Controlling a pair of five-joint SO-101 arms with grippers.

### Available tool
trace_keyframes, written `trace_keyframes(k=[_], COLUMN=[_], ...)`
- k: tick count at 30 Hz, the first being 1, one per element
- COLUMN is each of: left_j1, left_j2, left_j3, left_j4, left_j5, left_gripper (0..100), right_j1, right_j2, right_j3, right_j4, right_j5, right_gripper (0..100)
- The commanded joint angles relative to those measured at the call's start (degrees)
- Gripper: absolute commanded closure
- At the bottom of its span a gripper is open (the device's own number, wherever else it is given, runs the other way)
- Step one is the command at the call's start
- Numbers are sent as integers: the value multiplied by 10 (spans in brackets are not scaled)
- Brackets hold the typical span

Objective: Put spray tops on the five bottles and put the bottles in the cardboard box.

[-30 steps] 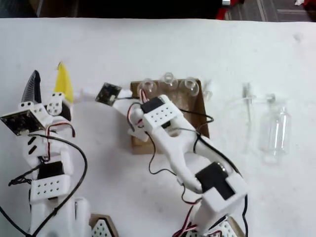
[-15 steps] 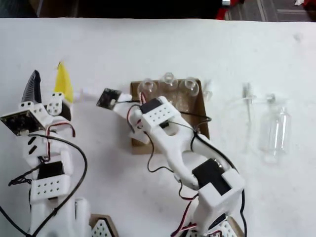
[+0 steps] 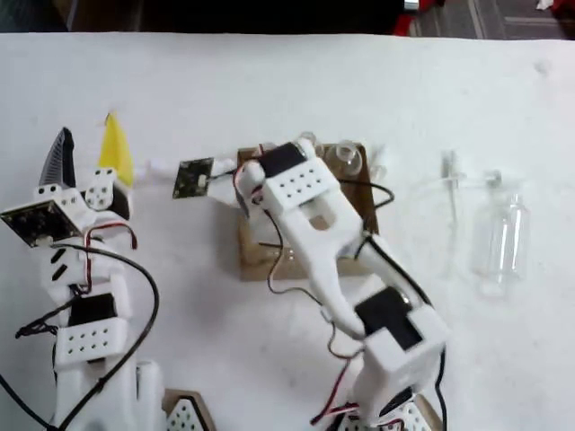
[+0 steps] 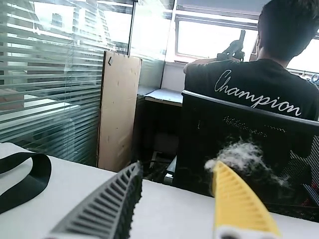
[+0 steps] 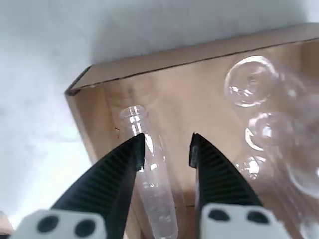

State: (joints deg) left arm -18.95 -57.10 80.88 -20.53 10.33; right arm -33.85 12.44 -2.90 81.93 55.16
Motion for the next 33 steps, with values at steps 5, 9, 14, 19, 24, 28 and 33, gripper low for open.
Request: trace_keyframes(k=[5, 9, 14, 19, 24, 28, 33], left_j1=[7, 7, 7, 7, 7, 7, 7], left_j2=[-11, -10, -10, -10, -10, -10, -10], left_j3=[-18, -18, -18, -18, -18, -18, -18], left_j4=[-11, -11, -11, -11, -11, -11, -11], left_j5=[7, 7, 8, 8, 8, 8, 8], left_gripper=[790, 790, 790, 790, 790, 790, 790], right_j1=[-9, -14, -15, -19, -21, -20, -20], right_j2=[45, 50, 51, 65, 109, 111, 96], right_j3=[-47, -46, -35, -18, -18, -18, -18], right_j4=[21, 37, 41, 28, 4, -7, -20], right_j5=[15, 41, 45, 56, 55, 55, 55], right_gripper=[868, 868, 868, 868, 868, 872, 977])
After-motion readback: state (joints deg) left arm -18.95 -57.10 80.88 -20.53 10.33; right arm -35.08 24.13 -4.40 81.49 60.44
